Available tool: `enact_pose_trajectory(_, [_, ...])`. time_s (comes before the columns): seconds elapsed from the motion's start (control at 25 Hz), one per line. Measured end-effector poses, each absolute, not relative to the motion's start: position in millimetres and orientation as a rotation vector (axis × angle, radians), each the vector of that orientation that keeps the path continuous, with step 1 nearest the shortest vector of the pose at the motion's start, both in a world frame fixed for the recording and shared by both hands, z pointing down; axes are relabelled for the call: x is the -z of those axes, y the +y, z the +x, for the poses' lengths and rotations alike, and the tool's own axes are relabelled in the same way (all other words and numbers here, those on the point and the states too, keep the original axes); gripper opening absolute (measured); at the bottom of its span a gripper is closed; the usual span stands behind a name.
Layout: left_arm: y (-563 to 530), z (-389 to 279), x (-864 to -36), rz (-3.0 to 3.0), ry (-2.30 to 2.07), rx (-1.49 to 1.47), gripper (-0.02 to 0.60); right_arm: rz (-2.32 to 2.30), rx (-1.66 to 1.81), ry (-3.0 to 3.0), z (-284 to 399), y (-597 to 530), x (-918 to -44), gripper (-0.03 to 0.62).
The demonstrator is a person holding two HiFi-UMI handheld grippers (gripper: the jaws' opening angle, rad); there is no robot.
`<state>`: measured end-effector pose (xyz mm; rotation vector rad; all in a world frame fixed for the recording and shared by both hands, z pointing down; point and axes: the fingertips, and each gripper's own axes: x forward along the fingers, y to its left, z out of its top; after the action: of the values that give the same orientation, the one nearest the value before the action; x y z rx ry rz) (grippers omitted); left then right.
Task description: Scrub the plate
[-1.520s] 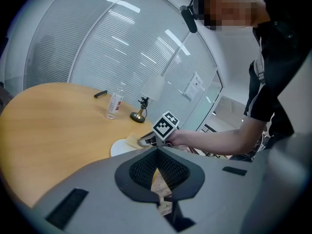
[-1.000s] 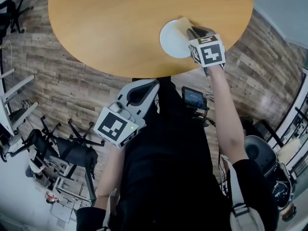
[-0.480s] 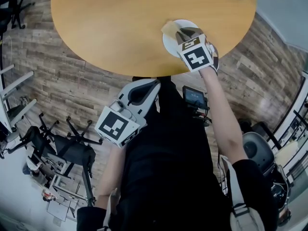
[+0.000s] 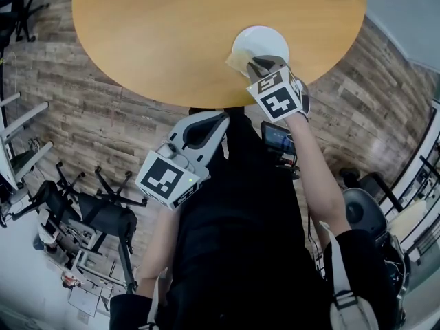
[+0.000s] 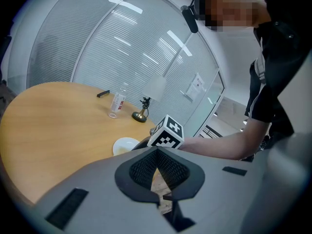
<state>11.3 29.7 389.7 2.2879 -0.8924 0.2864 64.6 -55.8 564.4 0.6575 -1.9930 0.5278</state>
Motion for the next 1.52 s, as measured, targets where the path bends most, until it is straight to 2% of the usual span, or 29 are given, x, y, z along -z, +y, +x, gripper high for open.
enact_pose_trajectory(0.36, [31.3, 15.9, -389.5, 2.303, -0.877, -0.289, 0.012, 0.677, -0.579, -1.967, 93.2, -34.3, -568.4, 0.048])
enact_pose_trajectory(0.88, [31.7, 18.8, -392.1, 2.303, -0.859, -0.299, 0.012, 0.824, -0.604, -1.903, 148.7, -69.1, -573.6, 0.048])
enact_pose_trajectory(1.24, [30.5, 17.2, -390.6, 2.302, -0.86, -0.307, 0.012, 0.872, -0.556, -1.901, 151.7, -101.0, -568.3, 0.048])
enact_pose_trajectory(1.52, [32.1, 21.9, -393.1, 2.301, -0.847, -0.311, 0.012, 0.794, -0.519, -1.92, 123.1, -86.7, -570.9, 0.048])
